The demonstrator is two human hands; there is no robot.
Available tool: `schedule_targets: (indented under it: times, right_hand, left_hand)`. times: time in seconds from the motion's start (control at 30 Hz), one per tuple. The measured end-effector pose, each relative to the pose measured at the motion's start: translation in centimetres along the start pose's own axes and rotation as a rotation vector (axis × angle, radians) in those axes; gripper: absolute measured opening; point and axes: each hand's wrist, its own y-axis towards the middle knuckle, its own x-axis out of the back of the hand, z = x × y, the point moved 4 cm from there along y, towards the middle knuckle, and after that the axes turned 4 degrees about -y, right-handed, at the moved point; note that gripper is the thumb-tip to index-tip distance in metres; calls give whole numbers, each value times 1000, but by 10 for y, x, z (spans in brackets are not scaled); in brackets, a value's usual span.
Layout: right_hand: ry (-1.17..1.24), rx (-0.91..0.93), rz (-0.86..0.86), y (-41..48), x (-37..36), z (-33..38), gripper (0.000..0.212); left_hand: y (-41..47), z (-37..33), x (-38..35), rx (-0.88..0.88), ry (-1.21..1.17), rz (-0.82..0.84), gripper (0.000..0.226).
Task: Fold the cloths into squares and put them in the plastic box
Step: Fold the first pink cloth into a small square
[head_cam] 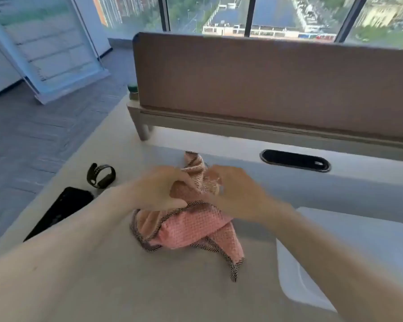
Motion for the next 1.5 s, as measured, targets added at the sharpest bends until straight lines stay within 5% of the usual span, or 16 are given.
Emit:
schedule_targets:
  times: [0.13,0.27,0.4,0.67,0.97,1.1,1.3,1.5]
  right_hand:
    - [-257,67,125,7,-40,-11,55]
    - [-281,105,-163,-2,-53,-4,27]
    - [-169,108,-447,-38,-43,11,28]
    - [-24,82,-509,-122,27,56,34]
    - [-290,26,-419,-193,76,52,38]
    - [-334,10,-339,-214,67,34,37]
    - [-50,10,-148,-245,47,22,24]
    - [167,51,-187,-279,52,31,16]
  left_hand:
    - [-2,7,-8,-103,83,-75,17]
    - [-15,-10,10,-151,121,-306,11]
    - [-44,-50,18,-182,38,-423,19]
    - [-108,-127,25,-357,178,-420,39]
    - [-150,-122,35,-279,-52,-570,7]
    - [-165,-122,25,-249,-8,-469,21]
    - [-191,-118,15,-134,152,-322,30]
    - [-226,-135,32,-55,-229,-347,20]
